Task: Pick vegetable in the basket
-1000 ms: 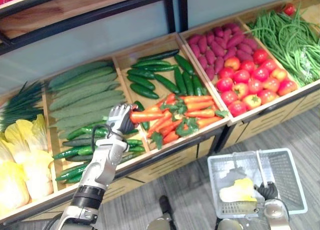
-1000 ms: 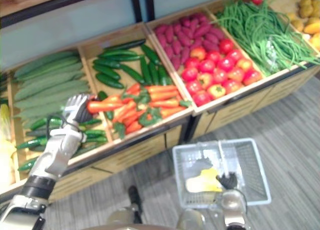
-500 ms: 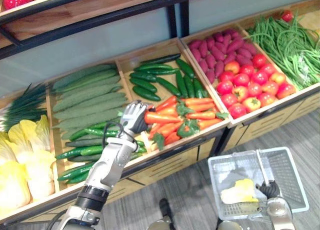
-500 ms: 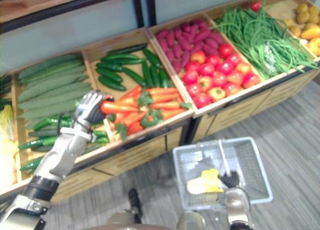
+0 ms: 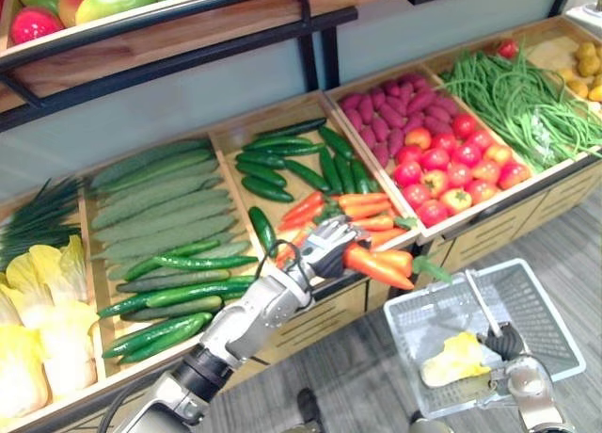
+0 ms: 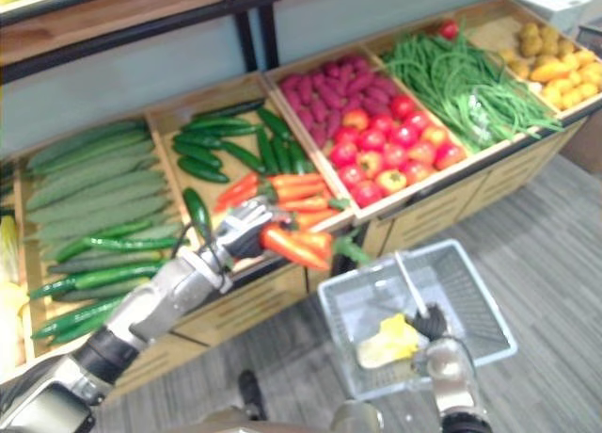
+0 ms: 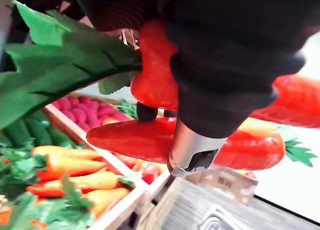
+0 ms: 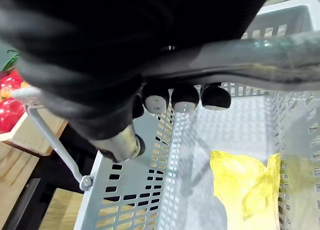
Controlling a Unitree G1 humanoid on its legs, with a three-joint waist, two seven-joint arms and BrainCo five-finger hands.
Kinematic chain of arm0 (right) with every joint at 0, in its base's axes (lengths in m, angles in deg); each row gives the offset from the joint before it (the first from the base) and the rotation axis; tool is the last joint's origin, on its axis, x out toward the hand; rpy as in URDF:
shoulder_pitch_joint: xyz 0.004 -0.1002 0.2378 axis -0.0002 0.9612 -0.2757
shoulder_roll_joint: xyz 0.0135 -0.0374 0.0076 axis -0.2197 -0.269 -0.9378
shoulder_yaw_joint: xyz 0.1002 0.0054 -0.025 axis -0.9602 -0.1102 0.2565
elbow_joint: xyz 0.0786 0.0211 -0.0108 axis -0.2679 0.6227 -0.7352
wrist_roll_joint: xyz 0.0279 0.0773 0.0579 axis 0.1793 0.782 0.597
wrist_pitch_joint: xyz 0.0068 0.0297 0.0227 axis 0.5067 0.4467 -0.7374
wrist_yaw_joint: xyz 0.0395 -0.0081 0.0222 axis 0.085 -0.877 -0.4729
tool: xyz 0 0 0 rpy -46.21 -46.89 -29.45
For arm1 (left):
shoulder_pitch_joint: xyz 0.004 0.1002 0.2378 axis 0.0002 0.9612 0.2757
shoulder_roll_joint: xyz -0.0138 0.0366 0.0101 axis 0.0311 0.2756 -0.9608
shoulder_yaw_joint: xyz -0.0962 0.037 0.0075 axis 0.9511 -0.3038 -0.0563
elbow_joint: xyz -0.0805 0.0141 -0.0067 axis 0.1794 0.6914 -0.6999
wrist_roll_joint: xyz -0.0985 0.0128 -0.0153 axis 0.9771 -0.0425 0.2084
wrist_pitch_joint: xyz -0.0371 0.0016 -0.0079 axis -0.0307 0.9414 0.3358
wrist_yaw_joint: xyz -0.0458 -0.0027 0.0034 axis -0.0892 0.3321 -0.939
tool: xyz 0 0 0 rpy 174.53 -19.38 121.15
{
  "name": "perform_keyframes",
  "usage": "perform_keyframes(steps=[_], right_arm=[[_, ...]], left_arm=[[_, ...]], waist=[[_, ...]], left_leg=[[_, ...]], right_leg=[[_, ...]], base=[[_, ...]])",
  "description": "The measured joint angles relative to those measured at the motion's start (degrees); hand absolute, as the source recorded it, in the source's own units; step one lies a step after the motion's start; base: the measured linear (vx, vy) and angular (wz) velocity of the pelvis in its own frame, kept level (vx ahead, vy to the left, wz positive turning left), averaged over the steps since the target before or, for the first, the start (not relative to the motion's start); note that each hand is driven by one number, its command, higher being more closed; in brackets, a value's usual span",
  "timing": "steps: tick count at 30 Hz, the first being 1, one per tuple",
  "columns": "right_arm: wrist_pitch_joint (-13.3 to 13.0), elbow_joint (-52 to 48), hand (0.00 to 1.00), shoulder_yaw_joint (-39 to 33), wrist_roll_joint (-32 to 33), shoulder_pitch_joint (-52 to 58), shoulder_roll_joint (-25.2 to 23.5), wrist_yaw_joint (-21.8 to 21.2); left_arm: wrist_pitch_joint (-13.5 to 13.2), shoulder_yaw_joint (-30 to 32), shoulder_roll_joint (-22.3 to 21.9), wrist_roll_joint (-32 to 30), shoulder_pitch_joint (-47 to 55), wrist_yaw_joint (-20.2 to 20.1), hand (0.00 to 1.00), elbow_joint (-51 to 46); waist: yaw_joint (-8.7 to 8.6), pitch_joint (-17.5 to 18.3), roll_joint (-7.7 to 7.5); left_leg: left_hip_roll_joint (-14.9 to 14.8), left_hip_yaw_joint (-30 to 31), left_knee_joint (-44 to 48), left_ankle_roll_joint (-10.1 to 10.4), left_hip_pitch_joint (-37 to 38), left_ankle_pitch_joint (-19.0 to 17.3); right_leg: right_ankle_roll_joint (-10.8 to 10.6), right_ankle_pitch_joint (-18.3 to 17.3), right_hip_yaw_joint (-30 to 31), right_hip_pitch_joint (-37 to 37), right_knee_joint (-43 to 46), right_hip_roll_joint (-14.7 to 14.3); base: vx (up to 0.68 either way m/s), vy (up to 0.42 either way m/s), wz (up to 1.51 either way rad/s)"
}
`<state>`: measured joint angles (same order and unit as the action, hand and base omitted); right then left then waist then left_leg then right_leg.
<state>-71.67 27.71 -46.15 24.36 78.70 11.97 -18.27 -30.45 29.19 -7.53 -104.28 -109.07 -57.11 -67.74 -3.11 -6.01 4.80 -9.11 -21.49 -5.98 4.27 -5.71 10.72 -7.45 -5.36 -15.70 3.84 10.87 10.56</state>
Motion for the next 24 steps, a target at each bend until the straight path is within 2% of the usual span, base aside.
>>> perform_keyframes(steps=[4,7,8,9,10,16,21,24], right_arm=[[0.00,-0.22,1.00,0.02,0.01,0.01,0.00,-0.05],[0.05,-1.74,1.00,0.32,0.39,0.12,0.00,-0.51],[0.04,-8.28,1.00,2.71,5.62,1.77,-0.05,-4.24],[0.05,-8.79,1.00,2.72,7.11,2.75,-0.05,-4.94],[0.05,-8.82,1.00,2.74,7.31,3.32,-0.05,-5.03],[0.18,-11.93,1.00,2.78,9.04,4.84,-0.05,-6.19],[0.21,-20.44,1.00,2.76,12.79,8.47,0.00,-9.41],[0.16,-23.45,1.00,2.73,15.44,9.02,0.00,-10.07]], left_arm=[[-0.06,-1.11,-1.91,0.02,-0.55,-0.18,1.00,0.00],[-0.10,-4.84,-3.17,0.04,-2.05,-0.97,1.00,0.01],[-0.48,-11.45,-9.07,0.08,-2.75,-3.39,1.00,2.65],[-0.47,-12.97,-10.48,0.07,-4.80,-4.04,1.00,5.38],[-0.48,-13.90,-10.50,0.07,-5.73,-4.13,1.00,5.94],[-0.47,-14.93,-11.82,0.07,-6.28,-4.53,1.00,7.67],[-0.34,-17.91,-16.86,-0.05,-6.58,-6.04,1.00,17.22],[-0.20,-18.18,-17.59,-0.55,-6.59,-6.90,1.00,19.72]], waist=[[-0.05,0.11,0.01],[-0.10,0.11,0.01],[-0.27,0.58,-0.26],[-1.50,1.29,-0.50],[-1.42,1.61,-0.51],[-1.45,1.63,-0.55],[-1.63,1.68,-1.14],[-2.91,1.65,-1.36]], left_leg=[[0.01,-0.03,0.00,0.03,0.14,-0.18],[0.27,-0.21,0.00,-0.04,0.21,-0.23],[0.58,-1.61,0.00,-0.38,0.99,-0.73],[0.55,-1.67,0.00,-0.36,1.03,-0.75],[0.53,-1.72,0.00,-0.36,1.05,-0.74],[0.52,-1.79,0.00,-0.32,1.16,-0.78],[0.38,-3.03,0.00,-0.14,2.15,-1.37],[0.33,-3.24,-0.01,-0.11,2.08,-1.43]], right_leg=[[-0.20,0.15,0.14,-0.09,-0.05,0.17],[-0.48,0.34,0.33,-0.09,-0.18,0.44],[-1.00,0.78,1.90,-0.20,-1.03,0.68],[-1.05,1.01,1.99,-0.22,-1.33,0.63],[-1.04,1.20,2.03,-0.37,-1.69,0.58],[-1.06,1.36,2.11,-0.52,-1.96,0.55],[-1.11,1.39,3.07,-1.06,-2.90,0.40],[-1.29,1.59,3.32,-1.08,-3.77,0.41]], base=[[0.00,0.000,0.00],[0.00,0.011,-0.09],[0.04,0.032,-0.29],[0.05,0.028,-0.29],[0.04,0.002,-0.05],[0.00,0.000,0.00],[0.00,0.004,-0.11],[0.00,0.008,-0.08]])
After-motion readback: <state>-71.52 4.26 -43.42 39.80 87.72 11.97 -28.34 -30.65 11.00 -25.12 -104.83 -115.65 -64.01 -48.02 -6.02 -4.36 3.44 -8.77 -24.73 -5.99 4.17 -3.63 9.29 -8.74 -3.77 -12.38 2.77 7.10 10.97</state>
